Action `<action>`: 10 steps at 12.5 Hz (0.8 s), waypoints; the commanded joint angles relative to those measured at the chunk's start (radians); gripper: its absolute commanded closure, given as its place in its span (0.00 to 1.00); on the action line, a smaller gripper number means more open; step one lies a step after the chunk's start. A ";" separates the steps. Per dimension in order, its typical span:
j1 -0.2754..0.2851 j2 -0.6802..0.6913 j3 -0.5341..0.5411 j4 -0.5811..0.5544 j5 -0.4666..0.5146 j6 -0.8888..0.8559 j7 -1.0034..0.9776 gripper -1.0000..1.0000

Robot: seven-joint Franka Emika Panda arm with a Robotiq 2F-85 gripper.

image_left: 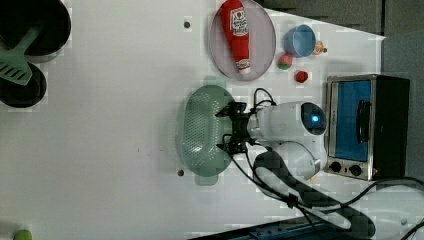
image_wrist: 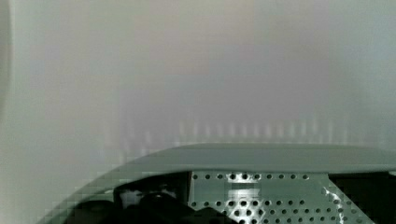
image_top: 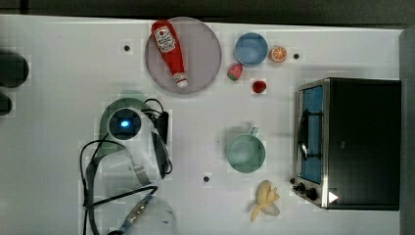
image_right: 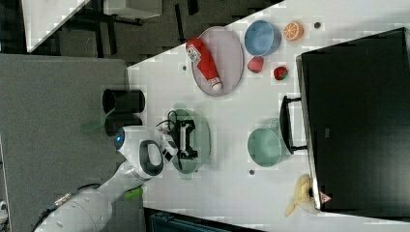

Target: Drag strainer left to right.

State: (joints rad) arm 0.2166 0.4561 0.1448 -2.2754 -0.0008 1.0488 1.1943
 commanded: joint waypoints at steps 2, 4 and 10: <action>-0.070 -0.037 -0.050 -0.003 -0.010 -0.011 -0.160 0.00; -0.083 -0.046 -0.084 -0.016 -0.010 -0.011 -0.232 0.00; -0.094 -0.056 -0.188 -0.037 -0.010 -0.009 -0.330 0.00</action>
State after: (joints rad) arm 0.1381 0.4368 -0.0190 -2.3223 -0.0003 1.0264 0.9111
